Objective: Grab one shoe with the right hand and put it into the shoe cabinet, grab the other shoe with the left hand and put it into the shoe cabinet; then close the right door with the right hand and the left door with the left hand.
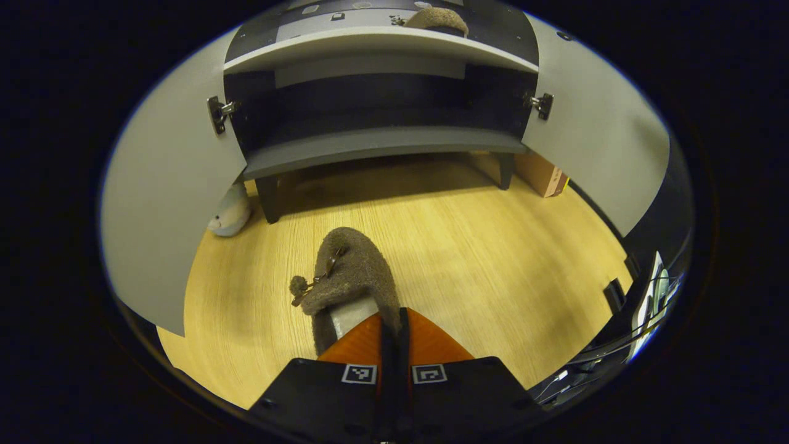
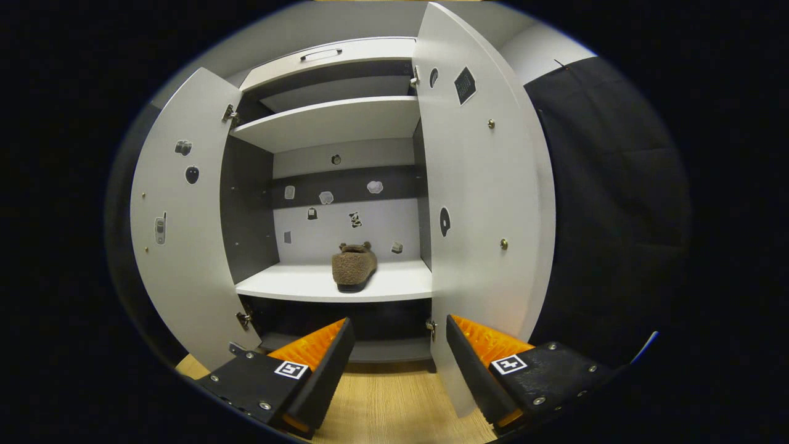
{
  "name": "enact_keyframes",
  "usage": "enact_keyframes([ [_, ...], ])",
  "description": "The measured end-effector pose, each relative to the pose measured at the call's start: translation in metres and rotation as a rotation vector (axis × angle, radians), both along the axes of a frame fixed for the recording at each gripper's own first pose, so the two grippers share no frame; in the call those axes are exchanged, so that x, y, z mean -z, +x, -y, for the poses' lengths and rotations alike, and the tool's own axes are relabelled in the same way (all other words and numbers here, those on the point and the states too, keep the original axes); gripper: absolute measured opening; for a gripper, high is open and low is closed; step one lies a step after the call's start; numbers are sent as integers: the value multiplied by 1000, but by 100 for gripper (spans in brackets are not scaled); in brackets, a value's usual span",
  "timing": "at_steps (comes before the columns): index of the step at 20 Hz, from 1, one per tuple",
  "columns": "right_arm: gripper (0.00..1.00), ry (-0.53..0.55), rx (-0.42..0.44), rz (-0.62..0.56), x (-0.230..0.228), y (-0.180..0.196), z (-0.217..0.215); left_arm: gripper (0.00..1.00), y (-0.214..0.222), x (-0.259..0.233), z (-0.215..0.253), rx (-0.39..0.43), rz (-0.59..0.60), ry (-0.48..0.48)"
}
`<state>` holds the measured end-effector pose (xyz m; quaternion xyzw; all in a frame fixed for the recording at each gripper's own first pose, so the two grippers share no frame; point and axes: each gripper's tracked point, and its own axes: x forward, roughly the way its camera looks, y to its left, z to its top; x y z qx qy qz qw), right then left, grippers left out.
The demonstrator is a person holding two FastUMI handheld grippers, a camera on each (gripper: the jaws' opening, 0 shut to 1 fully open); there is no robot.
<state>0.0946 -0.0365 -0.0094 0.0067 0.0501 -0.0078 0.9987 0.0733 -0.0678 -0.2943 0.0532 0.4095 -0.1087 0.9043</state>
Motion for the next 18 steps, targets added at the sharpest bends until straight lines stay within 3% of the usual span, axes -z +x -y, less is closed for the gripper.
enact_keyframes([
  [7, 92, 4, -12, -3, 9, -6, 3, 7, 37, -148, 7, 74, 174, 2],
  [14, 92, 46, -21, -9, 15, -8, 5, 6, 118, -279, -1, 53, 389, 48],
  [18, 92, 40, -27, -4, 13, -7, 5, 7, 167, -321, 1, 44, 447, 74],
])
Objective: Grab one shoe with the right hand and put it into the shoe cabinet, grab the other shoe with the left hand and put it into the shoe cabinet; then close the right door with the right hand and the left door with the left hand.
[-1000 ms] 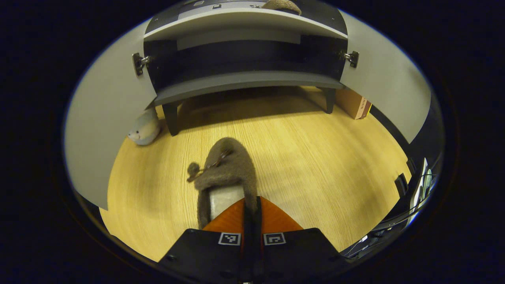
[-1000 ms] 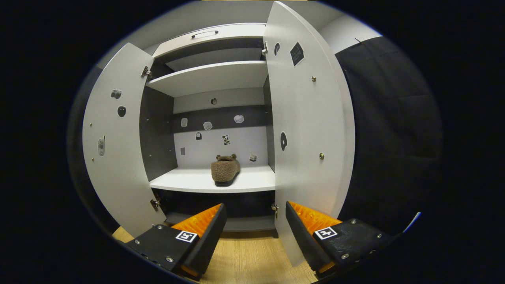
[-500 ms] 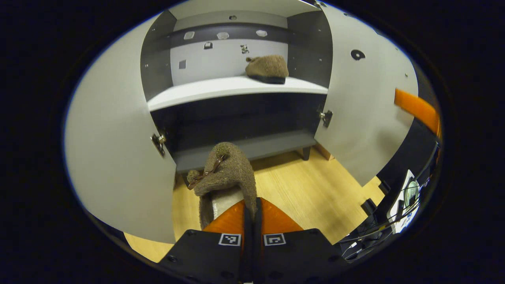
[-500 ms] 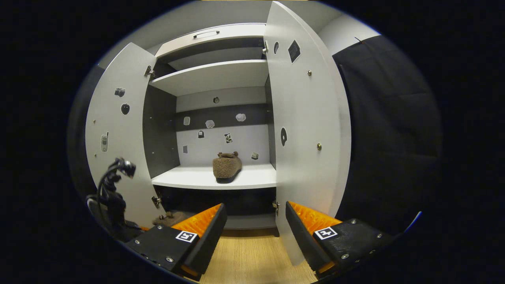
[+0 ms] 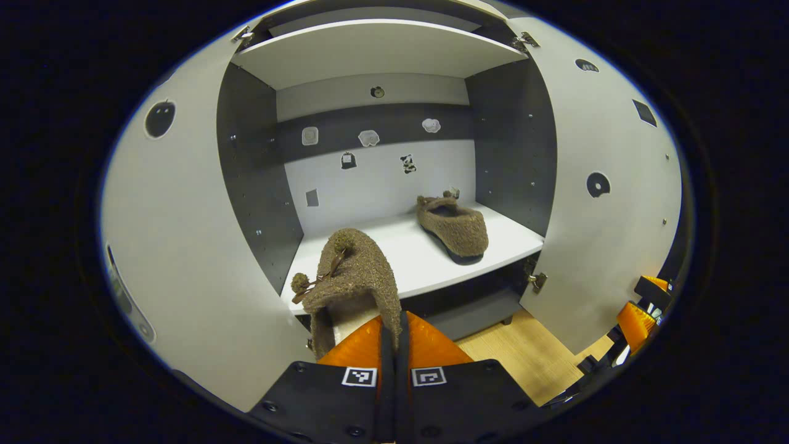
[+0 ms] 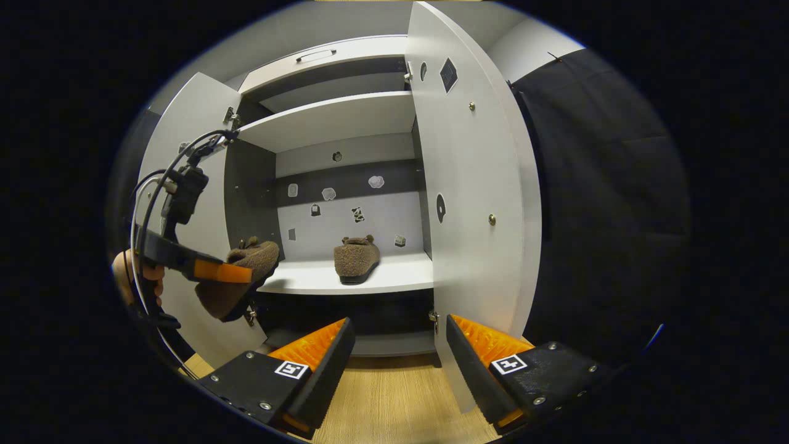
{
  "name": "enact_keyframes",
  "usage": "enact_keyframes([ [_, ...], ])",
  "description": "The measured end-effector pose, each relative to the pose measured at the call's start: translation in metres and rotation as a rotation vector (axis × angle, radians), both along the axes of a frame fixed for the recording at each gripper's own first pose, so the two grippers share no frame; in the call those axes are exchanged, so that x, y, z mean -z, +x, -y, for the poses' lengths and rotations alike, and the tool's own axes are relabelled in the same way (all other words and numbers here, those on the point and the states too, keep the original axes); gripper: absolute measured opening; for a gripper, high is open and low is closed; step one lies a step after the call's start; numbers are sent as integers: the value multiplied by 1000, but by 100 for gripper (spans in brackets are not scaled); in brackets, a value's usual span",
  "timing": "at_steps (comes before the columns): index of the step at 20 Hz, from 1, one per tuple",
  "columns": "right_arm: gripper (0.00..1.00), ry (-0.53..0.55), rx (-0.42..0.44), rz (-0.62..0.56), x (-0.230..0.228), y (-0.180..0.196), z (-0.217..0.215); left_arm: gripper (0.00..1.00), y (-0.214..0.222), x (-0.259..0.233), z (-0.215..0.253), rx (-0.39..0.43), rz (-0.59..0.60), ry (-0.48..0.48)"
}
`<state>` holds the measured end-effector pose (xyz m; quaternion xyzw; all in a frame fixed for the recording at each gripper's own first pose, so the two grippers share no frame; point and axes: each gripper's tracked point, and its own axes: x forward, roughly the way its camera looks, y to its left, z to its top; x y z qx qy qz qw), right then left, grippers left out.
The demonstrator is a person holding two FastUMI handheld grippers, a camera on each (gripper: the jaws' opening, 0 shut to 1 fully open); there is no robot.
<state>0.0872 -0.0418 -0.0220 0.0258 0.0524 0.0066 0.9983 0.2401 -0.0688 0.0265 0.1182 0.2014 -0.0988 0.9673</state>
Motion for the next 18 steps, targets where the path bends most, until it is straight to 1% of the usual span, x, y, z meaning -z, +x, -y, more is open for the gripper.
enact_keyframes([
  [1, 92, 3, -2, 1, -2, 0, -1, 7, 17, -6, -3, -6, 3, -2],
  [5, 92, -10, -9, 9, -9, 3, -3, 7, 60, -30, -11, -38, 28, -13],
  [9, 92, -6, -2, 15, -13, 10, -5, 6, 108, -43, -20, -66, 80, 50],
  [11, 92, -3, 1, 10, -11, 14, -7, 6, 127, -38, -22, -72, 87, 90],
  [12, 92, -3, 2, 8, -10, 16, -8, 6, 136, -32, -21, -73, 79, 94],
  [18, 92, -7, 11, -7, -5, 29, -9, 6, 166, 4, -18, -76, 9, 89],
])
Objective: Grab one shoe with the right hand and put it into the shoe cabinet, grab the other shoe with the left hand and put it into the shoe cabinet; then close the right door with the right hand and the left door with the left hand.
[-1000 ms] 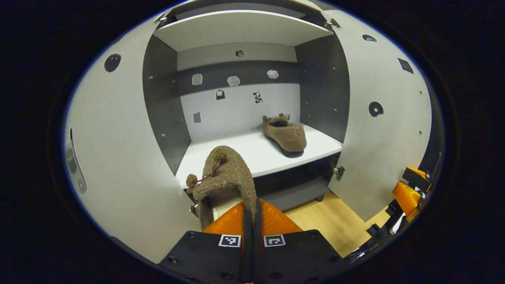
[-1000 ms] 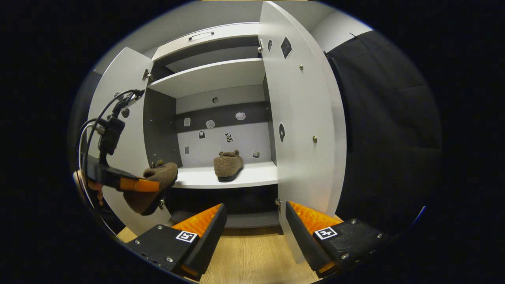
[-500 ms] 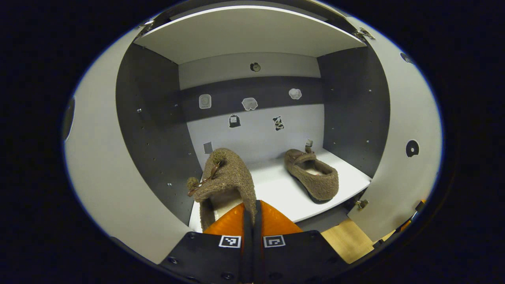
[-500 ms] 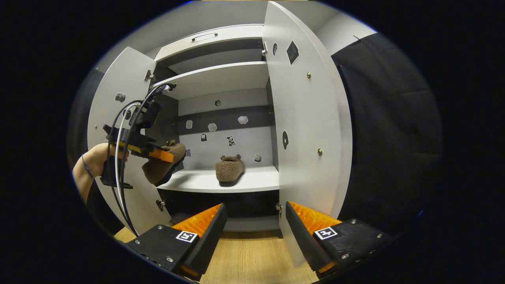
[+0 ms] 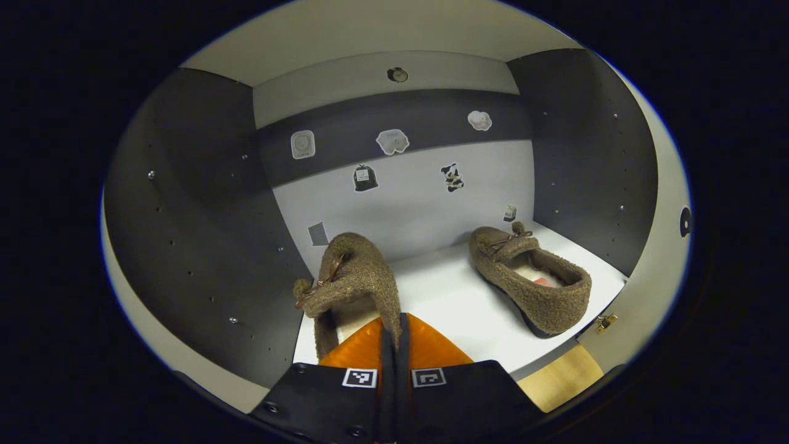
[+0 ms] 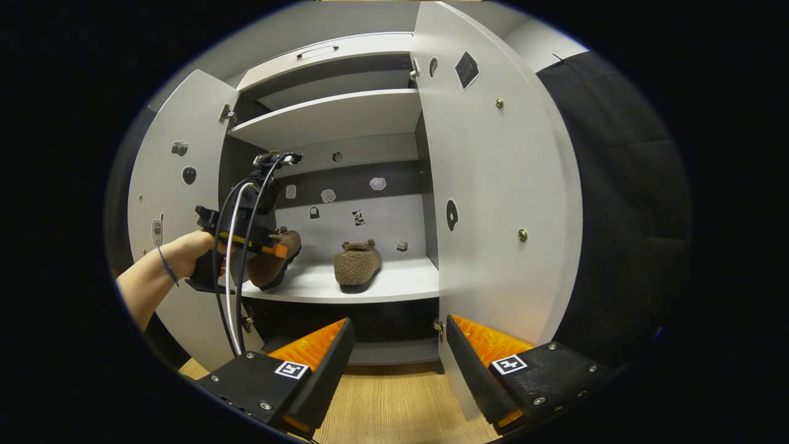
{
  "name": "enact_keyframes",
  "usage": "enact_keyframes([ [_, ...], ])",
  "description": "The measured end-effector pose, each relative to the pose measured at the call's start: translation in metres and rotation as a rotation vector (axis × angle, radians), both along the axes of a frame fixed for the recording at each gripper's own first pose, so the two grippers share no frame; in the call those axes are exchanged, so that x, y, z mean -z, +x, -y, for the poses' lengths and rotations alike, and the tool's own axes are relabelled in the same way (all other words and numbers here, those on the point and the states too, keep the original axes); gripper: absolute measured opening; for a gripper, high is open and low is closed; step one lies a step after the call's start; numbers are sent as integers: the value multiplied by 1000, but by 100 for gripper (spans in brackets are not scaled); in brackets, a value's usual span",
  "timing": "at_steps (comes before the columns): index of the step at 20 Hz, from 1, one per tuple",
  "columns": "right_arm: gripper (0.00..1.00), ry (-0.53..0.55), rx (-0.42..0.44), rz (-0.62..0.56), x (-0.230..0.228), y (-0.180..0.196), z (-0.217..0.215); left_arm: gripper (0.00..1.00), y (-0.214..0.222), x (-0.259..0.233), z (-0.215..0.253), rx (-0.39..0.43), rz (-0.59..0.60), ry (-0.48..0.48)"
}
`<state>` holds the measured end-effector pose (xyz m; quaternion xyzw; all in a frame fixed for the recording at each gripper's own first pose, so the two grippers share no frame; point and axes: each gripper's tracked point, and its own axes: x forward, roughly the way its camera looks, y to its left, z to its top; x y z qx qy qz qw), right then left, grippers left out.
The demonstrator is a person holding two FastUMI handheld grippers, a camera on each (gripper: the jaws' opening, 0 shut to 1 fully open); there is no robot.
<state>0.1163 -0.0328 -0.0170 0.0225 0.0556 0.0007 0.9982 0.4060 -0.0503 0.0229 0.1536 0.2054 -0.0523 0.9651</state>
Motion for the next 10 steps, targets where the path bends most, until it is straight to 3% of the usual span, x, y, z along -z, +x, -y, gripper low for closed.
enact_keyframes([
  [4, 92, 2, -5, -14, 6, 8, -3, 8, 6, 5, 4, 17, -6, 29],
  [6, 92, 0, -16, -18, 7, 11, -7, 13, 6, 4, 7, 27, -4, 30],
  [8, 92, -3, -24, -19, 8, 14, -11, 24, 5, -4, 6, 33, 22, 41],
  [10, 92, 1, -30, -18, 7, 16, -14, 27, 1, -17, 6, 36, 57, 64],
])
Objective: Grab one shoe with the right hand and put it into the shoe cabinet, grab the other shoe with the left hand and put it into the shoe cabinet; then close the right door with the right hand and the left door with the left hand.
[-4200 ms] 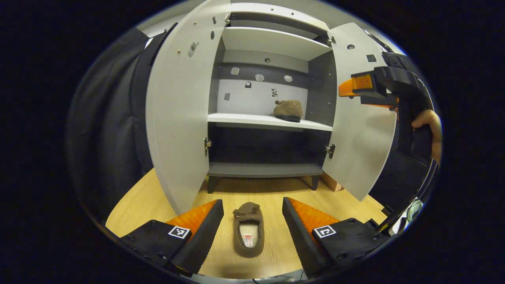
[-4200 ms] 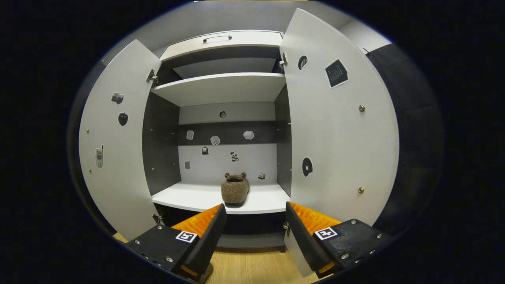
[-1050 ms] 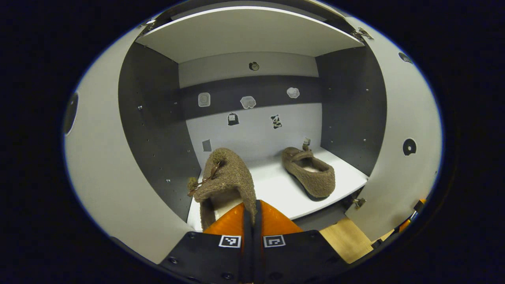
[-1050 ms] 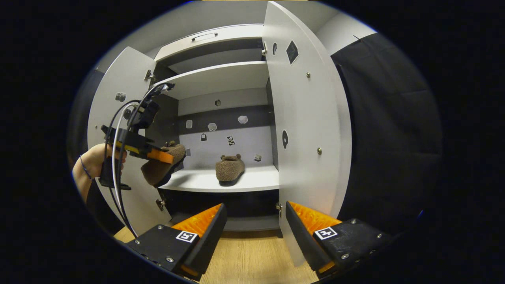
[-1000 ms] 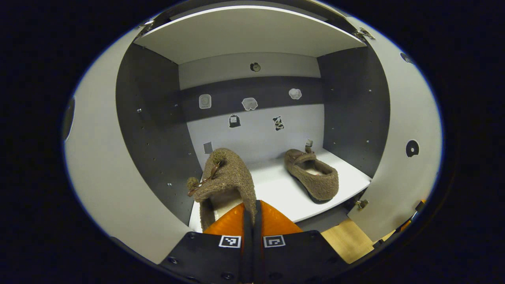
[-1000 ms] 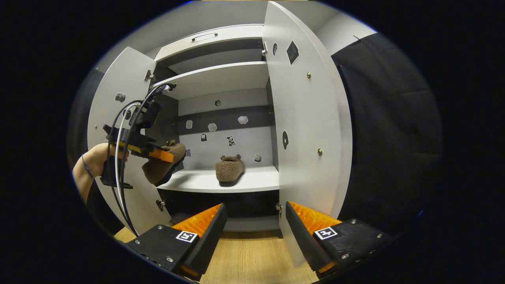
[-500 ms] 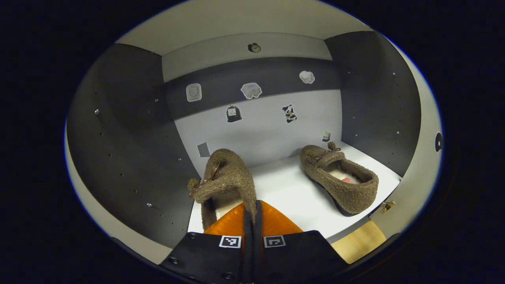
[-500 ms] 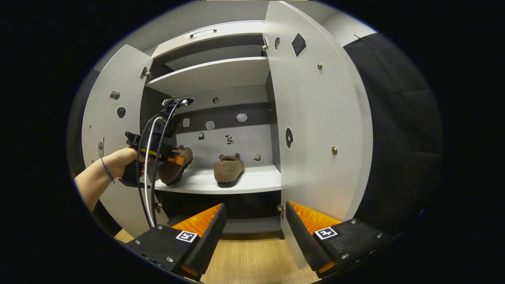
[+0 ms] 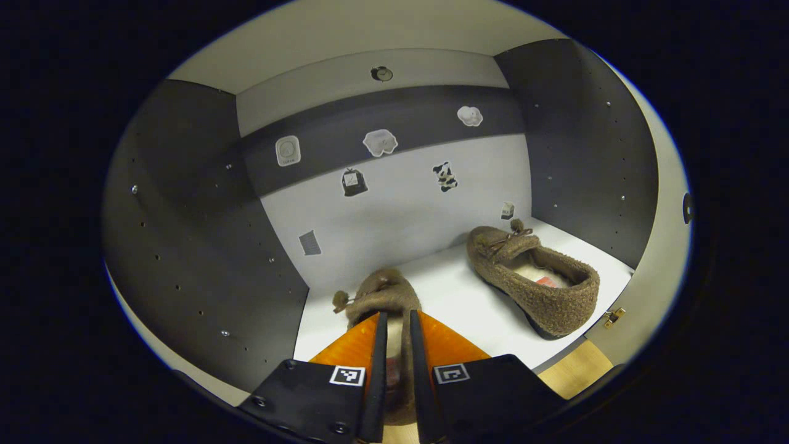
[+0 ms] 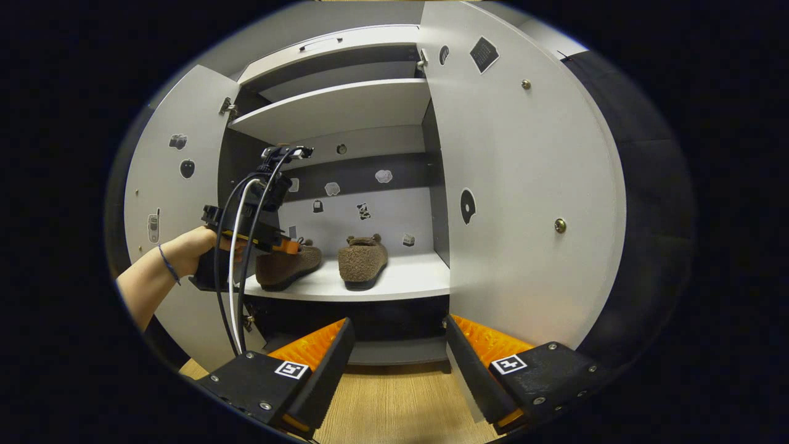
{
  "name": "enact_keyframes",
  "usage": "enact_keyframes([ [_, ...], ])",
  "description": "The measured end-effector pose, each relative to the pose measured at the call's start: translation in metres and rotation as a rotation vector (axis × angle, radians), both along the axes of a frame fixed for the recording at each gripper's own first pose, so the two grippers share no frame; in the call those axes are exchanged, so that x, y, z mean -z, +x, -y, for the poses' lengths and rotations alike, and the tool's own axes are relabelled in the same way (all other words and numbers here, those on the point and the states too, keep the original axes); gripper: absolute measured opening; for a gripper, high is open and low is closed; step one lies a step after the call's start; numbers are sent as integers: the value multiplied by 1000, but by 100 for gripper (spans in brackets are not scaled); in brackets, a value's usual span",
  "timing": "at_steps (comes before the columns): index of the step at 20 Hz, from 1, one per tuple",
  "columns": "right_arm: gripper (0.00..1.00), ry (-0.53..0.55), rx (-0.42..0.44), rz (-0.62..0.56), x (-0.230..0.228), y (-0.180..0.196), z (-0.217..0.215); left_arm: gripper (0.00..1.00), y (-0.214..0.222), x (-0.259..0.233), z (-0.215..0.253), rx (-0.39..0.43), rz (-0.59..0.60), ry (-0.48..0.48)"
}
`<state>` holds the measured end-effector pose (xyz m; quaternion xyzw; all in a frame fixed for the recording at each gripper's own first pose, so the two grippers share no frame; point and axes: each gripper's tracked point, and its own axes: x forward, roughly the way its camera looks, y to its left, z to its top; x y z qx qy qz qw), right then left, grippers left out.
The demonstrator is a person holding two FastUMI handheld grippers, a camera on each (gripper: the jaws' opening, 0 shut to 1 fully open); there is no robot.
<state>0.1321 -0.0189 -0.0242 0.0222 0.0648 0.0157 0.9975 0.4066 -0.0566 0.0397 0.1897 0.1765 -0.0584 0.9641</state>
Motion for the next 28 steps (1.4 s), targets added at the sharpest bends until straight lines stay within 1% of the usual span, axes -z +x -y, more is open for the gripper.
enact_keyframes([
  [1, 92, 3, -4, 2, -1, 1, -1, 28, -4, -10, -2, -6, 22, 18],
  [3, 92, 2, -11, 7, -4, 0, -4, 37, -14, -23, 2, 1, 57, 14],
  [4, 92, -1, -15, 9, -5, -1, -5, 37, -19, -29, 5, 8, 77, -1],
  [5, 92, -2, -21, 9, -5, -3, -6, 45, -26, -35, 6, 10, 91, -16],
  [6, 92, -4, -26, 12, -6, -5, -7, 56, -35, -39, 9, 17, 105, -33],
  [7, 92, -6, -30, 15, -7, -7, -8, 72, -45, -44, 9, 20, 121, -46],
  [8, 92, -9, -32, 18, -9, -9, -8, 78, -53, -49, 9, 22, 137, -56],
  [9, 92, -10, -34, 21, -11, -13, -7, 78, -65, -54, 11, 24, 155, -71],
  [10, 92, -10, -37, 25, -12, -17, -8, 74, -76, -60, 12, 23, 173, -85],
  [11, 92, -10, -40, 27, -13, -21, -8, 84, -89, -63, 16, 34, 183, -108],
  [12, 92, -11, -46, 29, -15, -25, -8, 89, -104, -67, 19, 45, 196, -127],
  [14, 92, -19, -53, 38, -19, -35, -8, 95, -130, -78, 17, 53, 235, -142],
  [15, 92, -24, -56, 42, -21, -41, -7, 97, -143, -81, 16, 52, 255, -148],
  [16, 92, -28, -58, 45, -22, -47, -7, 97, -157, -84, 14, 49, 270, -153],
  [17, 92, -31, -58, 47, -24, -52, -5, 100, -170, -85, 12, 45, 282, -162],
  [18, 92, -35, -55, 50, -26, -58, -3, 98, -182, -86, 9, 37, 290, -172],
  [19, 92, -38, -47, 55, -27, -63, 1, 98, -197, -85, 5, 32, 294, -183],
  [20, 92, -39, -38, 62, -29, -69, 5, 94, -211, -84, 4, 35, 297, -194],
  [22, 92, -49, -9, 66, -29, -78, 18, 100, -238, -86, -4, 29, 329, -186],
  [23, 92, -51, 8, 68, -30, -84, 26, 100, -251, -88, -9, 24, 351, -176],
  [25, 92, -55, 40, 77, -34, -94, 41, 100, -279, -84, -9, 32, 360, -190],
  [26, 92, -60, 55, 79, -37, -98, 50, 97, -292, -81, -9, 32, 355, -206],
  [27, 92, -67, 74, 81, -39, -102, 60, 98, -304, -77, -12, 34, 344, -225],
  [28, 92, -72, 95, 86, -43, -105, 72, 94, -315, -73, -14, 38, 333, -244],
])
